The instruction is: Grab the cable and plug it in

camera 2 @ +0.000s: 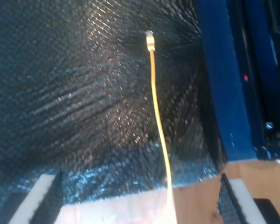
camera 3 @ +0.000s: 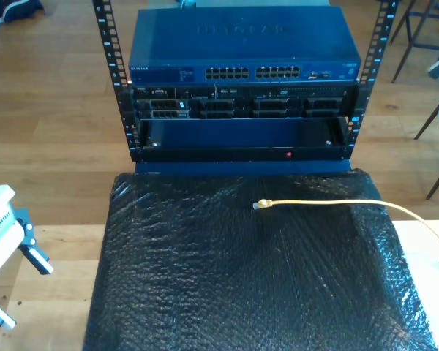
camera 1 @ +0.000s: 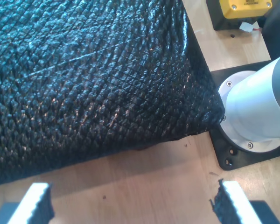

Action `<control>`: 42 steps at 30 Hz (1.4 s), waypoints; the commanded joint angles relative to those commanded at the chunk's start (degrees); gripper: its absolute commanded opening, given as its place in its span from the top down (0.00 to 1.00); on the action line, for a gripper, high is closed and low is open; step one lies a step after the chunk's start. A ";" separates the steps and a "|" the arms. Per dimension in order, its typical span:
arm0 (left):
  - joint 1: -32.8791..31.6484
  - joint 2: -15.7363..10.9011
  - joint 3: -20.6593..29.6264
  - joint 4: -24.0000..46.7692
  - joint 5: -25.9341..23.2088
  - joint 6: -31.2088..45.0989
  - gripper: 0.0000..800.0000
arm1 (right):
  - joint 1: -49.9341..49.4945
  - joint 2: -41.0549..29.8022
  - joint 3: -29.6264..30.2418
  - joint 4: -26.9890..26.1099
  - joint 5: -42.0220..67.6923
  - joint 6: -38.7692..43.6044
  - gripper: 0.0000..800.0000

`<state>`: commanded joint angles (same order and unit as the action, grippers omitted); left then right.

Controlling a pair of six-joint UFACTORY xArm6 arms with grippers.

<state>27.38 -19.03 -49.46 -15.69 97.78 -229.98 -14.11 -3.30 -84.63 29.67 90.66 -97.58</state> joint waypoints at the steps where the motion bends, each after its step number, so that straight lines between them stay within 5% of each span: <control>1: -0.53 0.00 0.00 0.00 0.00 -0.09 0.00 | 0.97 0.44 0.00 -0.09 -0.53 0.09 0.03; 31: -3.52 1.23 0.26 -0.09 -0.35 -3.16 0.00 | 21.19 5.63 9.32 -9.14 -22.24 10.20 0.02; 42: -4.31 2.11 0.35 -1.58 -0.62 -3.87 0.00 | 26.90 8.88 10.90 -16.44 -27.69 15.03 0.02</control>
<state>23.08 -16.92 -49.11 -17.27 97.16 -233.85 12.79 5.58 -73.73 13.23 62.97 -82.55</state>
